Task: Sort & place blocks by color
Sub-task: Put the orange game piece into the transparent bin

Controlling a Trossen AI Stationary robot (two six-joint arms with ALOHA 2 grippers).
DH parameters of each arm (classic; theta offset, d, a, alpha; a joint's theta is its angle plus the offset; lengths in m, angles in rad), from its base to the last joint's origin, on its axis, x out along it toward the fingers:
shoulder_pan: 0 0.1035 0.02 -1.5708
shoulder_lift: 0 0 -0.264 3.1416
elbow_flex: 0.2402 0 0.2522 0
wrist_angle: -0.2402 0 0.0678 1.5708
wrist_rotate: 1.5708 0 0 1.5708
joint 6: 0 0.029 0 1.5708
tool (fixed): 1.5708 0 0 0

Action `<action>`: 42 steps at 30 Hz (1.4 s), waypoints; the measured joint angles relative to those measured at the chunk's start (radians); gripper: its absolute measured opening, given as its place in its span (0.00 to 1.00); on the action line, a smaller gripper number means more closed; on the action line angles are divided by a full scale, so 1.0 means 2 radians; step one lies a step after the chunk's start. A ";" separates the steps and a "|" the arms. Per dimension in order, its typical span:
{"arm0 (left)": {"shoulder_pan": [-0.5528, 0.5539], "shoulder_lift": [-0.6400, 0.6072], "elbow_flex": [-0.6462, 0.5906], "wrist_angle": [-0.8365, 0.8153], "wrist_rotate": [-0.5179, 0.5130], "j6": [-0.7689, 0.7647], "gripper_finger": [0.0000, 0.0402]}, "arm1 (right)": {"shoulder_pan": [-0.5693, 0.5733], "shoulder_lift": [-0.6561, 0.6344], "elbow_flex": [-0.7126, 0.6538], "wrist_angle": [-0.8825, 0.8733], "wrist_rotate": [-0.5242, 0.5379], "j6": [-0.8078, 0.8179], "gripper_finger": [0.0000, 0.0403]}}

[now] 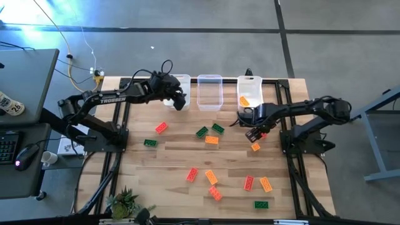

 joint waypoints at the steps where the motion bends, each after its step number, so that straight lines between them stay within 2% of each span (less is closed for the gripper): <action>1: -0.001 0.000 0.000 0.000 0.000 0.000 0.49 | -0.002 0.005 0.000 0.002 -0.001 -0.001 0.57; 11: -0.005 0.000 0.000 0.004 -0.007 0.000 0.49 | -0.032 0.053 0.000 0.017 0.001 -0.003 0.57; 27: -0.005 0.000 0.000 0.004 -0.008 0.000 0.49 | -0.064 0.131 0.003 0.053 -0.013 -0.051 0.56; 31: -0.005 0.000 0.000 0.004 -0.008 0.000 0.49 | -0.064 0.132 0.002 0.055 -0.015 -0.052 0.48; 36: -0.005 0.000 0.000 0.004 -0.008 -0.002 0.49 | -0.064 0.132 0.002 0.053 -0.013 -0.058 0.29; 42: -0.005 0.000 0.000 0.000 -0.008 -0.010 0.49 | -0.055 0.127 0.000 0.050 -0.010 -0.073 0.28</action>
